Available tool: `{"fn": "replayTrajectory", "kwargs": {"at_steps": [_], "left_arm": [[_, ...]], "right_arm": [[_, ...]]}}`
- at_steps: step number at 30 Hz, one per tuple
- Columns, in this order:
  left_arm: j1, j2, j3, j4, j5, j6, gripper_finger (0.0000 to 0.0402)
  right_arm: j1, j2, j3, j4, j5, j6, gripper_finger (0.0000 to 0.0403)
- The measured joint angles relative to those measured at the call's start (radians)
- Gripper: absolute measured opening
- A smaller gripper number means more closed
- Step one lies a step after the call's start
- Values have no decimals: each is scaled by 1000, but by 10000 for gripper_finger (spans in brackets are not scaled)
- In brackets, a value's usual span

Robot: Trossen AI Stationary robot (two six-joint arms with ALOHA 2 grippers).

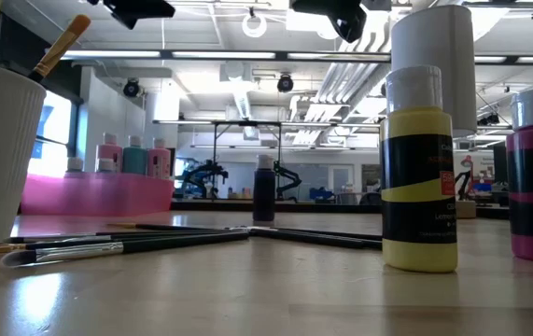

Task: Pick & Place Paint Supplies
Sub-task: Put the silver paintbrush into the light brown cup

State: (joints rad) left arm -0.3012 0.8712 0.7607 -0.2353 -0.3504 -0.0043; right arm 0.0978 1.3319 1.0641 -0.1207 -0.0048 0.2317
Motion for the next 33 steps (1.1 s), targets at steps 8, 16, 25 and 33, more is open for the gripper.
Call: {"fn": "replayTrajectory", "kwargs": {"at_steps": [8, 16, 25, 33], "left_arm": [[0, -118, -110, 0, -99, -32, 167], [0, -241, -198, 1, -104, -79, 167], [0, -294, -210, -7, -124, -48, 167], [0, -293, -210, -24, -126, -45, 167]], "right_arm": [[0, 1, 0, 1, 40, 41, 152], [0, 79, 30, 16, 36, 56, 152], [0, 286, 247, -187, 41, 117, 152], [0, 396, 358, -272, 59, 213, 152]]}}
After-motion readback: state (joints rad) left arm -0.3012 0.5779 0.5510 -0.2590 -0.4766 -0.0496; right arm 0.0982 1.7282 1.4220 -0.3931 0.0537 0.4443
